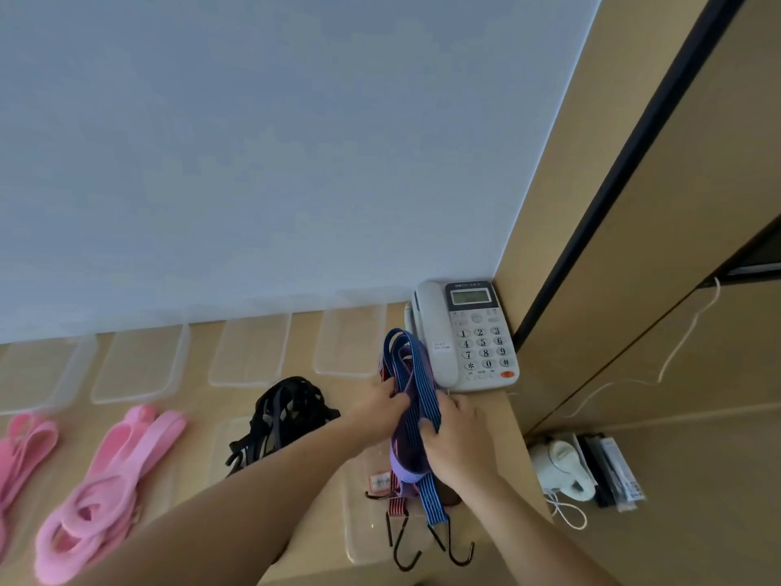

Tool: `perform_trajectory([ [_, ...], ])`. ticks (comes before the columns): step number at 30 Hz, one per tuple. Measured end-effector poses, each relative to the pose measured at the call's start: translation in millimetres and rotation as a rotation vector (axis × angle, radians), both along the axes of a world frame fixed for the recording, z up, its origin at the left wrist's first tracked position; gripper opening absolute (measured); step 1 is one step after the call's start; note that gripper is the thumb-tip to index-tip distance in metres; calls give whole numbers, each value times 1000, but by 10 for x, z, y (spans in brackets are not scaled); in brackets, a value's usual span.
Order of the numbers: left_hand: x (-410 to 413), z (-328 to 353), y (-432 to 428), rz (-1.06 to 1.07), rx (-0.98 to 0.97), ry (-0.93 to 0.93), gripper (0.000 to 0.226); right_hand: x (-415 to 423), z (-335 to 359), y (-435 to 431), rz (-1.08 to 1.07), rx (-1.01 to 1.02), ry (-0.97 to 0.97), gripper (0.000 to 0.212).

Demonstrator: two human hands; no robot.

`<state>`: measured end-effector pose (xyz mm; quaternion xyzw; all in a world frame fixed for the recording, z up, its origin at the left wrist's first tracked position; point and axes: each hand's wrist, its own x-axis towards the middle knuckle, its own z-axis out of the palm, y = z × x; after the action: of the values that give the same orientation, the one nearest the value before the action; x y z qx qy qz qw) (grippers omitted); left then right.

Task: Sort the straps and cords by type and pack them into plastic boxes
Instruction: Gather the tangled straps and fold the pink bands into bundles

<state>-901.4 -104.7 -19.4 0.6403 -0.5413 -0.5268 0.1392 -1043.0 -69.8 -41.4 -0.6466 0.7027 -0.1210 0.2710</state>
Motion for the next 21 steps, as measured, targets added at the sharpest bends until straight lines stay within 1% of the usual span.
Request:
perform_trajectory([
  [1, 17, -18, 7, -2, -68, -66, 29, -7, -9, 11, 3, -29, 70, 48],
  [3, 66, -48, 68, 9, -231, -250, 40, -19, -26, 33, 0, -85, 94, 57],
  [5, 84, -74, 158, -43, -275, -352, 50, -38, -56, 56, 39, -146, 82, 60],
  [6, 76, -98, 197, -100, -266, -379, 48, -46, -73, 69, 81, -152, 93, 57],
  [8, 49, -144, 259, -171, -251, -382, 34, -65, -112, 98, 185, -126, 137, 52],
  [10, 28, -167, 280, -163, -248, -351, 27, -90, -138, 121, 258, -100, 191, 52],
  [13, 2, -219, 308, -223, -253, -340, 37, -113, -173, 121, 269, -97, 234, 55],
  [16, 15, -224, 276, -371, -200, -422, 46, -74, -186, 99, 253, -59, 215, 57],
  [18, 14, -184, 220, -394, -169, -449, 41, -54, -178, 64, 251, -27, 189, 57],
  [21, 3, -85, 179, -314, -182, -418, 30, -76, -107, 7, 228, -53, 148, 51],
])
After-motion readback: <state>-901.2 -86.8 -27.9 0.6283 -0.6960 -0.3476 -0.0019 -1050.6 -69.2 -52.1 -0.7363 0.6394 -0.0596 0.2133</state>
